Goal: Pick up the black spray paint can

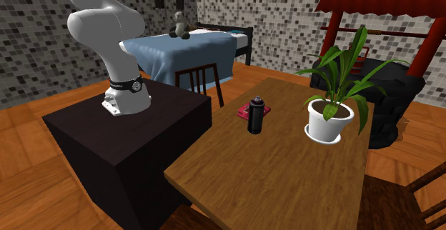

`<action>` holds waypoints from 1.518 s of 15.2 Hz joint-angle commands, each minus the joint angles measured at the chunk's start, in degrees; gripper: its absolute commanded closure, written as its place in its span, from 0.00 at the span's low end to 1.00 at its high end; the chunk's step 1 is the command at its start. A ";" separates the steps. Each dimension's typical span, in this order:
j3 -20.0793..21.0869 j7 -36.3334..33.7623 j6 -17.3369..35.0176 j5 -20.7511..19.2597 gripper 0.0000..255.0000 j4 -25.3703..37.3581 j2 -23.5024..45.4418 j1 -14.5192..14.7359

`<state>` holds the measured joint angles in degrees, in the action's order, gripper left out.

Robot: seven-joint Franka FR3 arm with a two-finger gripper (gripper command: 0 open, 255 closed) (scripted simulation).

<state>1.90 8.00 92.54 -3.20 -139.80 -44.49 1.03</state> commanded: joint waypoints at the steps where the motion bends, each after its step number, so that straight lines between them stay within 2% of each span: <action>1: 0.00 0.00 0.00 0.00 0.00 0.00 0.00 0.00; 12: 9.38 -14.31 14.59 7.64 0.00 -4.32 13.91 2.68; 18: 14.12 -21.79 22.89 10.00 0.00 -2.75 25.32 3.69; 23: 17.41 -28.26 29.20 10.10 0.00 0.67 36.26 4.36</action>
<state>18.63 -18.82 120.31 6.89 -139.76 -10.49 5.20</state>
